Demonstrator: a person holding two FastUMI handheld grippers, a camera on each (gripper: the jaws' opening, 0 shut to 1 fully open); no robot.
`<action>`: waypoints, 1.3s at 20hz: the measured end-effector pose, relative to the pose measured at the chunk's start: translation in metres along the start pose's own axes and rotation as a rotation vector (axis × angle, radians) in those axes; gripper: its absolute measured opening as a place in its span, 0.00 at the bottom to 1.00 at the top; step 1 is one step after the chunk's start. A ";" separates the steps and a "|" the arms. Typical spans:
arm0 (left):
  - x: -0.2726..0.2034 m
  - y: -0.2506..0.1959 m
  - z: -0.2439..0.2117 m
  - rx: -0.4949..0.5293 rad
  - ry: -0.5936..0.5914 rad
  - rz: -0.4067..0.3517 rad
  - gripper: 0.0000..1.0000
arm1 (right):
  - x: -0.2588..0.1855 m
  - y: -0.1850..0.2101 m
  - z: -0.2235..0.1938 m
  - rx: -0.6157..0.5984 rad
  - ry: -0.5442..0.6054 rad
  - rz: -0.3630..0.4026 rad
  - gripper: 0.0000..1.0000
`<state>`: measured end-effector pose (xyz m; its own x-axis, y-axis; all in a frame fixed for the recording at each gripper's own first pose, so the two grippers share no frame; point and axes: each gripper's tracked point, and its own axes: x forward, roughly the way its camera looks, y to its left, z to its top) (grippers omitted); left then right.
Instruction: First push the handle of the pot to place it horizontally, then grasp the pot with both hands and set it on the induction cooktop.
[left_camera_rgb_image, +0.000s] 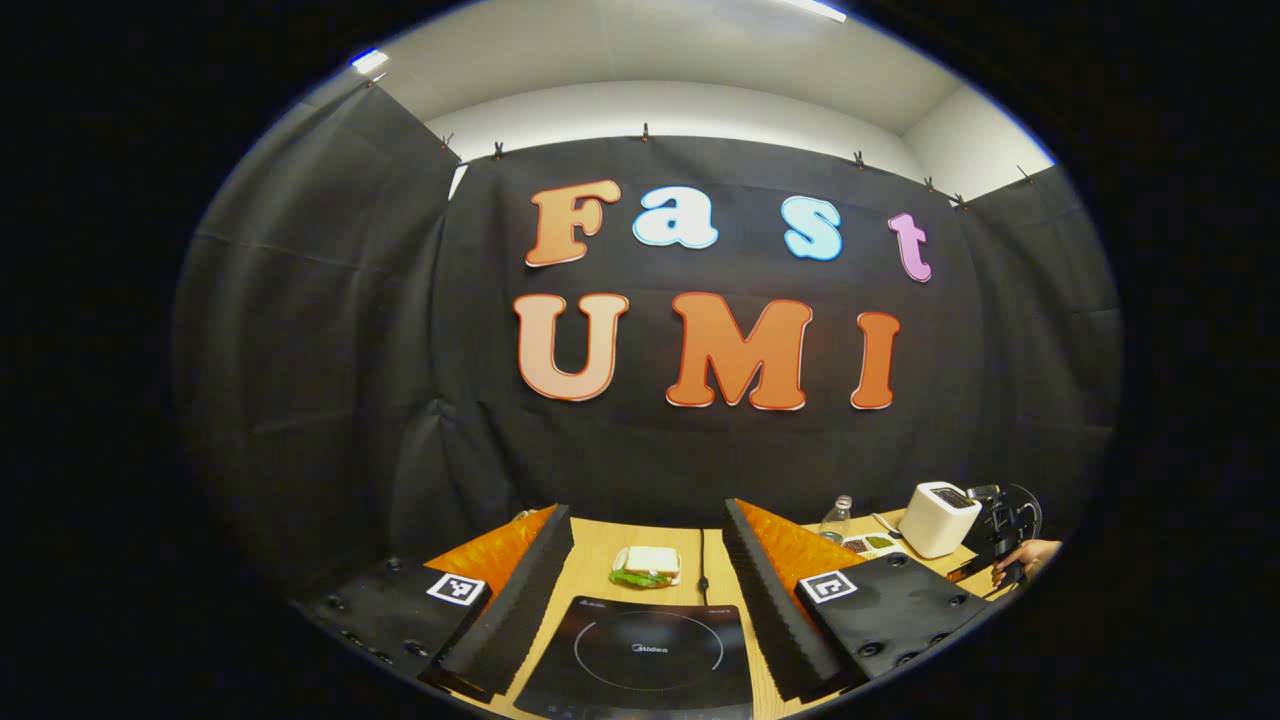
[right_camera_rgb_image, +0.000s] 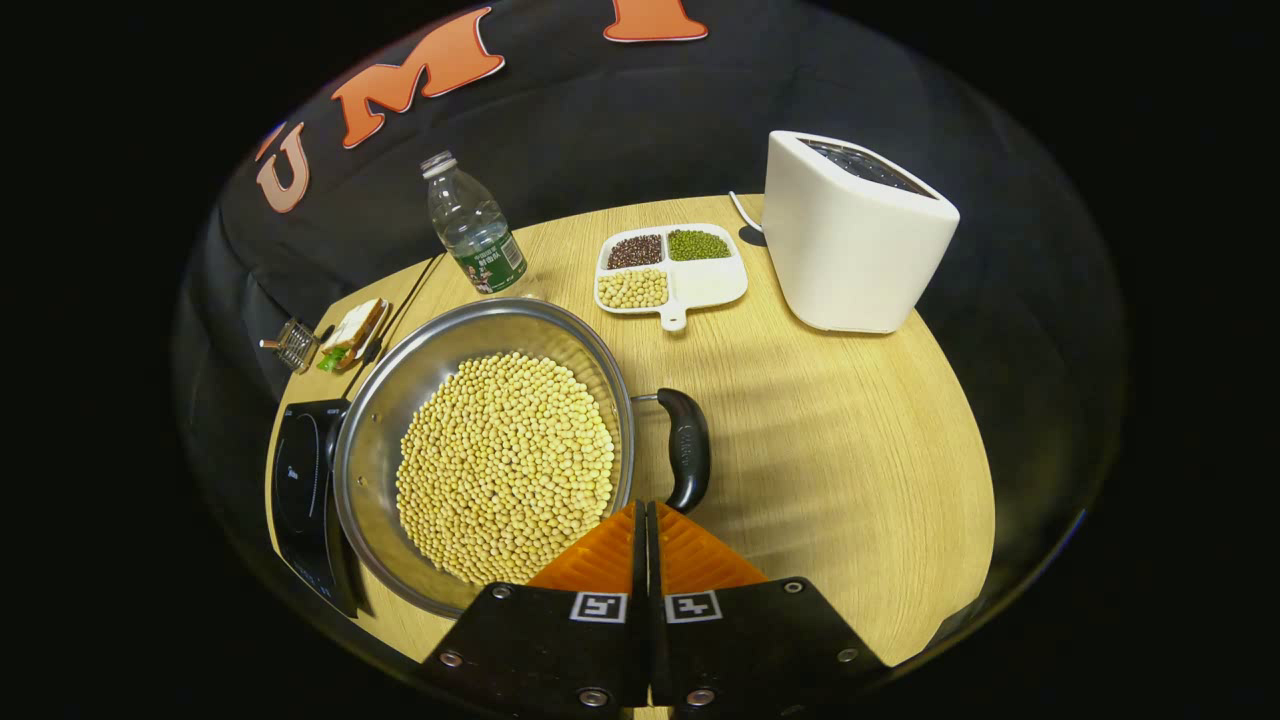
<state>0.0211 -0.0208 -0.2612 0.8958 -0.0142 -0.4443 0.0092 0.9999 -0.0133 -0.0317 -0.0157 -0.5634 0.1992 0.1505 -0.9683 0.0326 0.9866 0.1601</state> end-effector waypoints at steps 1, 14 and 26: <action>0.007 -0.007 -0.013 0.008 0.038 -0.008 0.98 | -0.001 -0.001 0.002 -0.003 -0.010 0.004 0.00; 0.100 -0.164 -0.190 -0.077 0.539 -0.274 0.99 | -0.027 0.012 0.038 -0.010 -0.087 0.025 0.58; 0.151 -0.189 -0.311 -0.025 0.862 -0.223 1.00 | 0.014 -0.006 0.030 -0.050 -0.004 -0.019 0.94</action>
<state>0.0165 -0.2146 -0.6045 0.2280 -0.2190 -0.9487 0.1247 0.9729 -0.1946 0.0006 -0.0209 -0.5721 0.2031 0.1313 -0.9703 -0.0123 0.9912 0.1316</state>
